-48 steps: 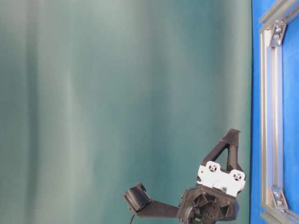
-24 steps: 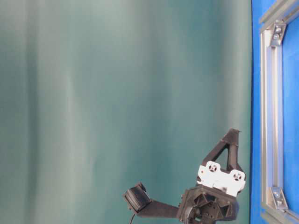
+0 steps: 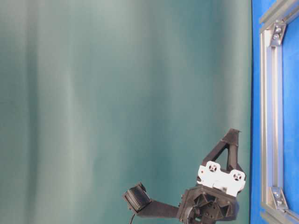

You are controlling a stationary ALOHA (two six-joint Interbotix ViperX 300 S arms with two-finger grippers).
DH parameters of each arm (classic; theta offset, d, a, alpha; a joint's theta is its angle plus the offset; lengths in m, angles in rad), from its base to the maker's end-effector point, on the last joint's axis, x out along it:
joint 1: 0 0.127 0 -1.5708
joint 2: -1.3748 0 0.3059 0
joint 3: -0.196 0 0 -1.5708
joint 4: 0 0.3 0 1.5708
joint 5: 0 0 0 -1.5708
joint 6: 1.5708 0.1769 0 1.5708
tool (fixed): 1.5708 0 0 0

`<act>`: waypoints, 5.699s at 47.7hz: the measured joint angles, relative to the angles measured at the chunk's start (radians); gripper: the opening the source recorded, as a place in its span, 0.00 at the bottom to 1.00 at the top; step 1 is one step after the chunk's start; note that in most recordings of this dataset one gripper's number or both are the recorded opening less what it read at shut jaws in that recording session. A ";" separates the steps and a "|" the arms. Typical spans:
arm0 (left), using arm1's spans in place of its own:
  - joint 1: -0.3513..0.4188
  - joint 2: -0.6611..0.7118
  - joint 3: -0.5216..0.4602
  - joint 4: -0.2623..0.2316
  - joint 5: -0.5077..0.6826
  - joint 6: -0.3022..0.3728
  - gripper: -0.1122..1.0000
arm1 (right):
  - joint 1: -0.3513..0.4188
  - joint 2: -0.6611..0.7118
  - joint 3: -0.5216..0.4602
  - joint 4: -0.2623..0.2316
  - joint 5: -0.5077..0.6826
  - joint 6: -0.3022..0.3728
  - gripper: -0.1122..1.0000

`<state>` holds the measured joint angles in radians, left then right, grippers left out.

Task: Insert the wire through the string loop located on the right side.
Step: 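Push the USB plug leftward through the white zip-tie loop, then move the left gripper across the frame toward the protruding plug, then close the left gripper on the plug emerging from the loop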

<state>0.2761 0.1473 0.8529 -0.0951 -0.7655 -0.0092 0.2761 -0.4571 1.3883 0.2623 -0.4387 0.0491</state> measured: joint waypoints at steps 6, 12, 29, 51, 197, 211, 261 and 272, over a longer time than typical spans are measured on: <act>-0.002 0.000 0.000 0.000 0.000 -0.002 0.10 | 0.000 0.000 0.000 0.000 -0.002 0.000 0.07; -0.002 0.000 0.000 0.000 0.000 -0.002 0.10 | 0.000 0.000 0.000 0.000 -0.003 0.000 0.07; -0.002 0.000 0.000 0.000 0.000 0.000 0.10 | 0.000 0.064 -0.018 0.000 -0.060 0.006 0.07; -0.002 0.000 0.000 0.000 0.000 0.000 0.10 | 0.000 0.282 -0.156 0.000 -0.150 0.006 0.07; -0.423 0.170 -0.442 0.006 0.379 -0.038 0.72 | 0.000 0.288 -0.163 0.003 -0.155 0.005 0.07; -0.419 0.170 -0.442 0.006 0.377 -0.038 0.89 | 0.000 0.288 -0.163 0.003 -0.155 0.005 0.07; -0.405 0.275 -0.468 0.006 0.377 -0.041 0.89 | 0.000 0.287 -0.163 0.003 -0.155 0.005 0.07; -0.405 0.275 -0.468 0.006 0.379 -0.043 0.87 | -0.002 0.288 -0.163 0.003 -0.155 0.005 0.07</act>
<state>-0.1289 0.4218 0.3850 -0.0890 -0.3866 -0.0522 0.2746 -0.1687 1.2257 0.2654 -0.5937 0.0537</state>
